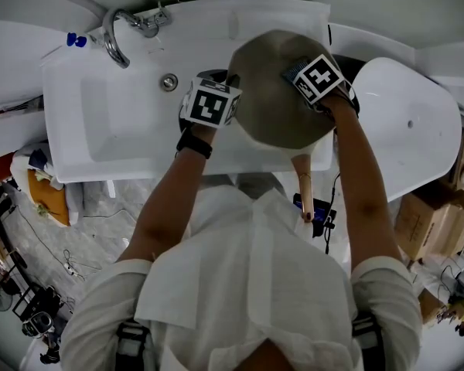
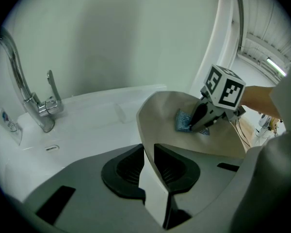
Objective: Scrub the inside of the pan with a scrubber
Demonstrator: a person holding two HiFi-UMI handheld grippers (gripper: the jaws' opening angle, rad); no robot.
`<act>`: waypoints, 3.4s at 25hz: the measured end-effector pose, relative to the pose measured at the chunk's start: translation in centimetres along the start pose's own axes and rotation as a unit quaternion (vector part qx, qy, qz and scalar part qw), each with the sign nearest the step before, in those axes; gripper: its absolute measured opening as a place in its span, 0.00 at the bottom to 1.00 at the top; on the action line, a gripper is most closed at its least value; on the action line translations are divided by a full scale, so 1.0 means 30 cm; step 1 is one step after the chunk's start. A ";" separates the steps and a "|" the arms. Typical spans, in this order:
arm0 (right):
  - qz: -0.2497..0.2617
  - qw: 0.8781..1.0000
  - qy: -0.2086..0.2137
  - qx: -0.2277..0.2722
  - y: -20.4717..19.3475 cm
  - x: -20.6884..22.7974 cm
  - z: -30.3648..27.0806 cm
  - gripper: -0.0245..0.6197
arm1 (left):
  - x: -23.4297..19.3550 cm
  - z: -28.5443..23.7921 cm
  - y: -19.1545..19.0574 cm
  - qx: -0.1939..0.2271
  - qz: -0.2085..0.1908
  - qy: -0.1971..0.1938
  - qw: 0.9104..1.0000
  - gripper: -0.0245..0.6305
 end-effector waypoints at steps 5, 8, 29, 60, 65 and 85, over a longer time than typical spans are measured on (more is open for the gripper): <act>0.002 0.996 -0.082 0.035 0.059 0.046 -0.018 0.09 | 0.000 -0.002 0.001 0.003 0.002 -0.001 1.000 0.15; 0.001 0.995 -0.090 0.030 0.052 0.030 -0.016 0.09 | 0.001 0.000 0.003 0.005 0.004 0.001 1.000 0.15; 0.071 0.985 0.155 -0.002 0.044 -0.262 -0.044 0.09 | -0.005 -0.007 0.003 0.005 0.011 -0.001 1.000 0.15; -0.053 0.954 0.149 0.255 0.234 -0.300 -0.047 0.09 | -0.014 -0.002 0.007 0.001 0.018 -0.003 1.000 0.14; -0.143 0.937 0.065 0.311 0.291 -0.165 -0.035 0.09 | -0.008 -0.002 0.004 -0.015 -0.003 -0.005 1.000 0.15; -0.251 0.888 -0.090 0.374 0.219 -0.004 -0.017 0.09 | -0.015 -0.004 0.022 -0.034 -0.020 -0.030 0.999 0.18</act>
Point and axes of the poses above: the fingertips, and each gripper's own axes: z backward along the fingers, x to its right, y out of its top, the point moved 8 cm from there along z, backward along the fingers, and after that the axes turned 9 degrees about -y, right-handed, at the moved point
